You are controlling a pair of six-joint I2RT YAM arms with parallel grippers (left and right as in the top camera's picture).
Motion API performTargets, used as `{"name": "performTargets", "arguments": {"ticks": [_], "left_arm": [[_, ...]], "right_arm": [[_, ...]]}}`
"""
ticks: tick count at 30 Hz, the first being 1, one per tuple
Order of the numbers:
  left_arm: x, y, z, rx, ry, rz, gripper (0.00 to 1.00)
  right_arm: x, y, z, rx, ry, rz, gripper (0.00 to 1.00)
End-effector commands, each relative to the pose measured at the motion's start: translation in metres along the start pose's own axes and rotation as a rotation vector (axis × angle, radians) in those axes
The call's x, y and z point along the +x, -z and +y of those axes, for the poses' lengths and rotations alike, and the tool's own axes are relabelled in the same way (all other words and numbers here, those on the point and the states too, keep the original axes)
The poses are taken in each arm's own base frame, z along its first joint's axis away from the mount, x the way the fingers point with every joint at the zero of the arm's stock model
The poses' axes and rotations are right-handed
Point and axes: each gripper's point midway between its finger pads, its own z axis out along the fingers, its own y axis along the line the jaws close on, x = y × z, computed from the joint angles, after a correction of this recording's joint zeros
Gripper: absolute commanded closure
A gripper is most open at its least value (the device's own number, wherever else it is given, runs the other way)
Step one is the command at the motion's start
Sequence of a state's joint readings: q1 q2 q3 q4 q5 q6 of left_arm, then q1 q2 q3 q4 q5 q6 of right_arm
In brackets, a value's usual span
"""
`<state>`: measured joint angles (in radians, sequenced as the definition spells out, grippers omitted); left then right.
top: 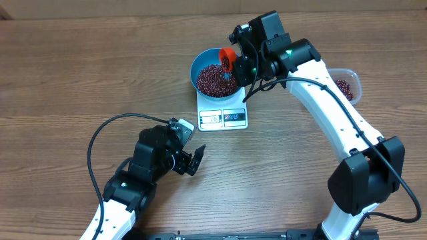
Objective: Scoop item into bowl and weigh 150g on scale
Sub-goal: 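Hold the scoop over the bowl and shake out beans gradually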
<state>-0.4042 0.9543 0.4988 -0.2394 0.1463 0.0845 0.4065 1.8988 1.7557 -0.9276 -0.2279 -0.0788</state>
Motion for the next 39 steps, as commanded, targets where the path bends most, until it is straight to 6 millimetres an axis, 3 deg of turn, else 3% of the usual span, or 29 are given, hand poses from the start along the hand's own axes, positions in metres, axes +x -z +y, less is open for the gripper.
{"name": "performTargets", "arguments": {"ticks": [1,7,15,27,39], "left_arm": [[0.002,-0.001,-0.002,0.009,0.002,0.004,0.00],[0.002,-0.001,-0.002,0.009,0.002,0.004,0.01],[0.002,-0.001,-0.002,0.009,0.002,0.004,0.00],[0.002,-0.001,-0.002,0.009,0.002,0.004,0.00],[0.002,-0.001,-0.002,0.009,0.002,0.004,0.00]], "right_arm": [[-0.014,0.014,0.003,-0.001,0.017,-0.051,0.96],[-0.014,0.016,0.012,-0.084,0.004,-0.054,0.96],[-0.015,0.024,0.002,-0.159,-0.045,-0.062,0.96],[-0.014,0.024,0.000,-0.147,-0.045,-0.061,0.96],[-0.012,0.016,-0.001,-0.005,0.002,-0.042,0.96]]}}
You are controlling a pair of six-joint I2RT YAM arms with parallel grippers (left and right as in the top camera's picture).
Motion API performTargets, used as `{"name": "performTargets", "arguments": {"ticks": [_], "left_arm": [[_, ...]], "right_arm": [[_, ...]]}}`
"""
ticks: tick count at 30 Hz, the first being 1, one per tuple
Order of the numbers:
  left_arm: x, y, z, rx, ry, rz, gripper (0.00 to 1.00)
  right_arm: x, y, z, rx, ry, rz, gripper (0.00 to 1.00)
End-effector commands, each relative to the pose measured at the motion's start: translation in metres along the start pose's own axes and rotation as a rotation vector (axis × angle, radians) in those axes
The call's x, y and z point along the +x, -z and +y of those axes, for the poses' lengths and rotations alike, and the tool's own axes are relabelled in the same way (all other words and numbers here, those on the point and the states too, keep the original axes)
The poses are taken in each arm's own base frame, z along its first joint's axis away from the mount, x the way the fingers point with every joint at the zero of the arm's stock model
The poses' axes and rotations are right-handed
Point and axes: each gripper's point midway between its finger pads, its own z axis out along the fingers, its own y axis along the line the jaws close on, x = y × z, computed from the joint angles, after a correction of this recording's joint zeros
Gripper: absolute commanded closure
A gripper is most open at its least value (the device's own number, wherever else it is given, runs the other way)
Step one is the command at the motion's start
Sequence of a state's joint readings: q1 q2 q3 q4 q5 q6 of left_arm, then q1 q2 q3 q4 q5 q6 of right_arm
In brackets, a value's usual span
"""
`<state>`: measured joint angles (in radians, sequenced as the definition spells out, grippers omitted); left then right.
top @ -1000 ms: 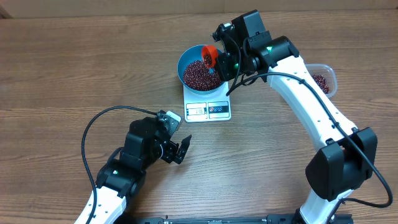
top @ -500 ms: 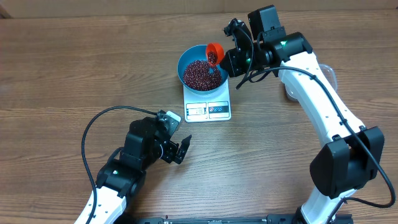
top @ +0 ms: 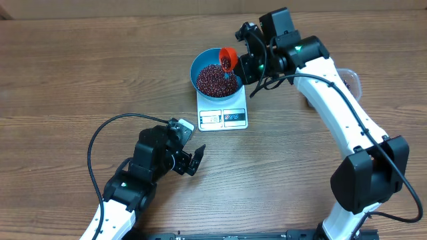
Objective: Scoop item into bowl and weigh 150g on scale
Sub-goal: 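Hold the scoop over the bowl and shake out beans gradually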
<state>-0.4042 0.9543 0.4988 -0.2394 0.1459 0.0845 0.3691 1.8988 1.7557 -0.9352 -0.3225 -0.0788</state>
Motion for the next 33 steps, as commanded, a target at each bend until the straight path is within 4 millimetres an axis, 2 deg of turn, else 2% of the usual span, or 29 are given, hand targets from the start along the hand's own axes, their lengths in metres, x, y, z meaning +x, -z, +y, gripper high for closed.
{"name": "performTargets", "arguments": {"ticks": [1,22,26,33], "left_arm": [[0.0025,-0.0011,-0.0020,0.010,0.002,0.004,0.01],[0.0025,-0.0011,-0.0019,0.009,0.002,0.004,0.01],[0.0024,-0.0011,-0.0020,0.010,0.002,0.004,0.00],[0.0025,-0.0011,-0.0020,0.010,0.002,0.004,0.00]], "right_arm": [[-0.0116,0.0105,0.0013,0.084,0.042,-0.037,0.96],[-0.0067,0.0082,0.0033,0.124,0.085,-0.014,0.96],[-0.0073,0.0083,0.0104,0.062,0.079,-0.018,0.96],[-0.0079,0.0102,0.0088,0.036,0.062,-0.023,0.96]]}}
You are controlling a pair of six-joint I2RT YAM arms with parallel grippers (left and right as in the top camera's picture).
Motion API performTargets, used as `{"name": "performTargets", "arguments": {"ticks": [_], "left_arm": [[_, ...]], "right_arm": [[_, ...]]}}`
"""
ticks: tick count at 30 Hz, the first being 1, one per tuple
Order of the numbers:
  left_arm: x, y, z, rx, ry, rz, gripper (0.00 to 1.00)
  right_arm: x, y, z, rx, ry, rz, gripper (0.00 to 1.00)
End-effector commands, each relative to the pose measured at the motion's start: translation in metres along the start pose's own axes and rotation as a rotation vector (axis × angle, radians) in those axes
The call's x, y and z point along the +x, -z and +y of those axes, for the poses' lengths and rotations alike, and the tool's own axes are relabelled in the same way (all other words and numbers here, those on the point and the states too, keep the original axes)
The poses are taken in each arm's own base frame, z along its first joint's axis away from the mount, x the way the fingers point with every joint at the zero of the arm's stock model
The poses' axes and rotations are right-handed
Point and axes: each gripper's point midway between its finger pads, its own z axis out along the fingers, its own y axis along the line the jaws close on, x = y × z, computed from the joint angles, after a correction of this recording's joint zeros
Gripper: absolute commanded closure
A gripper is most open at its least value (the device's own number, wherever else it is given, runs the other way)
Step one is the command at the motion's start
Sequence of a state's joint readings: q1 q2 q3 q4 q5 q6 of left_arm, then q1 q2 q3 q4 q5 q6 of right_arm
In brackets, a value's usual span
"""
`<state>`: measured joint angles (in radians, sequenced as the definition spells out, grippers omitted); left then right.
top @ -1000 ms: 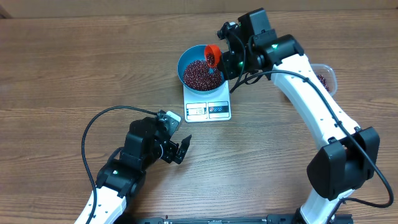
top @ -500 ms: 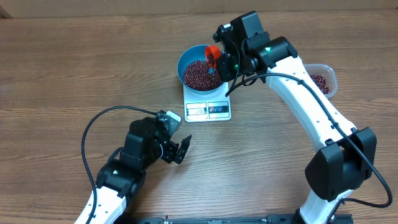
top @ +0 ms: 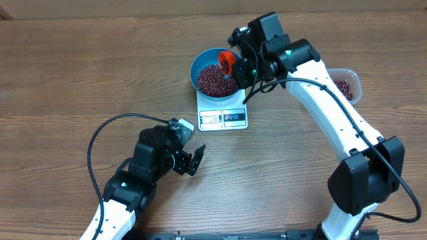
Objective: Scoop item into bowl and weigh 150g on scale
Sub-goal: 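Hold the scoop over the bowl and shake out beans gradually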
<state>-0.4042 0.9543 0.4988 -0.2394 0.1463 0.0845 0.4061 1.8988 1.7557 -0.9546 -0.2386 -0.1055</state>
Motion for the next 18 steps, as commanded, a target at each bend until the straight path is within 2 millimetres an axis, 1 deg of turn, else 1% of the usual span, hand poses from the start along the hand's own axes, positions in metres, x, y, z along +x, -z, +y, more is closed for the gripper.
{"name": "performTargets", "arguments": {"ticks": [1,9,13,18], "left_arm": [[0.0025,-0.0011,-0.0019,0.009,0.002,0.004,0.00],[0.0025,-0.0011,-0.0019,0.009,0.002,0.004,0.00],[0.0024,-0.0011,-0.0019,0.009,0.002,0.004,0.00],[0.0024,-0.0011,-0.0019,0.009,0.002,0.004,0.01]], "right_arm": [[-0.0140,0.0153,0.0047,-0.028,0.009,-0.053,0.96],[-0.0141,0.0153,0.0038,-0.023,0.010,-0.053,0.96],[-0.0133,0.0142,0.0007,0.018,0.017,-0.048,0.96],[-0.0117,0.0117,0.0021,0.072,0.041,-0.038,0.96]]}}
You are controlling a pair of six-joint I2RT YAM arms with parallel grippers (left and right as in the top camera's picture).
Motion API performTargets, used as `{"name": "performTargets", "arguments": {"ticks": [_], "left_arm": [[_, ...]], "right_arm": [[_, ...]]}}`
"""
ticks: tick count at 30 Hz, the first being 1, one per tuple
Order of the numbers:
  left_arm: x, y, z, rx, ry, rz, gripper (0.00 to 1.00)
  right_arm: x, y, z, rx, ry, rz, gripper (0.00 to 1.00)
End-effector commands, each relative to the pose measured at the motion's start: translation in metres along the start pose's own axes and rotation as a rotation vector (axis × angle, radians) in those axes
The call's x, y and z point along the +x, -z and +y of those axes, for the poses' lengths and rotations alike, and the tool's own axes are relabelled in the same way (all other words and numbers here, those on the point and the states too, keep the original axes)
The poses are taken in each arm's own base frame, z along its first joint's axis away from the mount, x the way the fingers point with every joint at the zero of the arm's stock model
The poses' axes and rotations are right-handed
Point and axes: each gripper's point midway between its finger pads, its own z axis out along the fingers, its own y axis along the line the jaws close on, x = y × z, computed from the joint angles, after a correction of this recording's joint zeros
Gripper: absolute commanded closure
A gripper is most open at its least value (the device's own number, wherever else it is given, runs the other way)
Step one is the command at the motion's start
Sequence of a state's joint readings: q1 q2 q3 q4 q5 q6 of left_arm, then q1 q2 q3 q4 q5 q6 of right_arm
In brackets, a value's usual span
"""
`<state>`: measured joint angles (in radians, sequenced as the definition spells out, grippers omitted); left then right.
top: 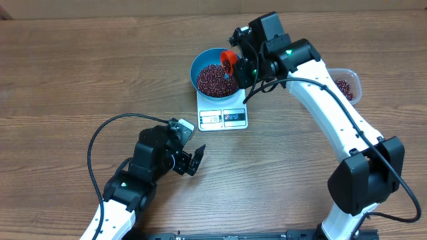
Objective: Scoop item into bowl and weigh 150g on scale
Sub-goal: 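Hold the scoop over the bowl and shake out beans gradually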
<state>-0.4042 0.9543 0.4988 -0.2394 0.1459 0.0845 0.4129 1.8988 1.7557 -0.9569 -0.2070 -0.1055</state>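
Note:
A blue bowl point(200, 63) full of dark red beans point(212, 81) stands on a small white scale point(223, 118) at the table's middle back. My right gripper point(239, 65) is shut on a red scoop point(228, 61), which is tipped over the bowl's right rim. The scale's display is too small to read. Low at the left, my left gripper point(195, 161) stands open over the bare table with nothing in it, well short of the scale.
A clear plastic tub point(348, 85) holding more red beans sits at the right, partly behind the right arm. A black cable point(107, 130) loops beside the left arm. Wood tabletop surrounds the scale.
The right gripper held the red scoop tipped over the bowl's right rim. Then it stood a little further back and right, covering most of the bean tub. It was then back at the rim, where it remains. The left arm has not moved.

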Motion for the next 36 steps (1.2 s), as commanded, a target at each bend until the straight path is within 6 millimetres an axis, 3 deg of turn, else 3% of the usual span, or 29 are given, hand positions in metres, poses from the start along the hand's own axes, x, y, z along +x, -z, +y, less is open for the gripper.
{"name": "performTargets", "arguments": {"ticks": [1,15,23,36], "left_arm": [[0.002,-0.001,-0.002,0.009,0.002,0.004,0.00],[0.002,-0.001,-0.002,0.009,0.002,0.004,0.00],[0.002,-0.001,-0.002,0.009,0.002,0.004,0.01],[0.002,-0.001,-0.002,0.010,0.002,0.004,0.00]], "right_arm": [[-0.012,0.012,0.004,0.050,0.038,-0.041,0.96],[-0.009,0.012,0.003,0.069,0.059,-0.026,0.96],[-0.010,0.015,0.019,-0.088,0.036,-0.038,0.96],[-0.014,0.033,0.008,-0.286,-0.054,-0.080,0.96]]}}
